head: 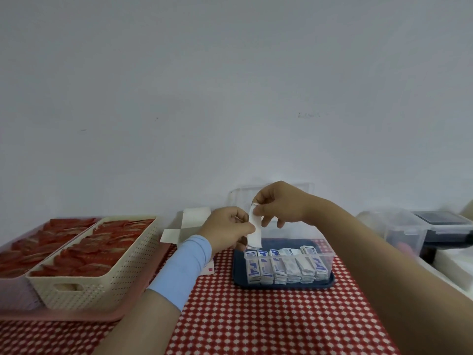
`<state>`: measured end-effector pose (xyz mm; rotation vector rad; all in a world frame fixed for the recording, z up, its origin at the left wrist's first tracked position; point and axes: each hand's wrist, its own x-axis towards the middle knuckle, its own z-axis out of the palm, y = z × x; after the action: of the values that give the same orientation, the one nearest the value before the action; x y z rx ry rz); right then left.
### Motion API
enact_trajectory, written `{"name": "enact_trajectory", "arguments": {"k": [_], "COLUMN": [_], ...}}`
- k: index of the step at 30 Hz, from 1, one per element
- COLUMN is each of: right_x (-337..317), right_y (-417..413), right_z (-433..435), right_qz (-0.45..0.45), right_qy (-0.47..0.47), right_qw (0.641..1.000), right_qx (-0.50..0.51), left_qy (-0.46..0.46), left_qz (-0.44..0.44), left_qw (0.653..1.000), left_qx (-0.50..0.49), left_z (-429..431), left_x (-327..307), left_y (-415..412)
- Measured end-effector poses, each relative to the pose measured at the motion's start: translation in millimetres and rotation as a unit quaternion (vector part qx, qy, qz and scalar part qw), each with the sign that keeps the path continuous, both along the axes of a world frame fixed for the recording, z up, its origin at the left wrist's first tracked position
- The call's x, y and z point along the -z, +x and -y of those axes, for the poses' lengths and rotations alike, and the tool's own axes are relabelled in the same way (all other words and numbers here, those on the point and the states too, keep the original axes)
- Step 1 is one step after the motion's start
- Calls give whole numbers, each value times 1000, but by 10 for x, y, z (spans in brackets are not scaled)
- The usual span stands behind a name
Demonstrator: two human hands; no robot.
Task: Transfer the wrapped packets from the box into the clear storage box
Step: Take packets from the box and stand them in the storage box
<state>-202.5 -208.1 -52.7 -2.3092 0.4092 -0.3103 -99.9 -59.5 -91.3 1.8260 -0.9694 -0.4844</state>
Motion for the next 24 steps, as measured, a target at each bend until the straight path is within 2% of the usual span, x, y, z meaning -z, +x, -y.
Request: {"name": "enact_trajectory", "arguments": {"k": [3,7,15,24], "right_x": [97,301,693,843], "right_y": [76,241,566,687], "right_z": [117,326,291,168], "right_qz": [-2,-29,-184,-204], "right_qy": [-28,-122,-111,-136], "right_qw": [999,986,976,968], "right_qx": [40,113,43,52], "left_qy": [54,118,160,155], "left_qz": [-12,46,37,50], "left_qw": [998,992,986,987], "left_qx": [19,-2,1,7], "left_z": [53,78,161,201], "left_x": [61,286,544,582], "left_y": [54,221,347,348]}}
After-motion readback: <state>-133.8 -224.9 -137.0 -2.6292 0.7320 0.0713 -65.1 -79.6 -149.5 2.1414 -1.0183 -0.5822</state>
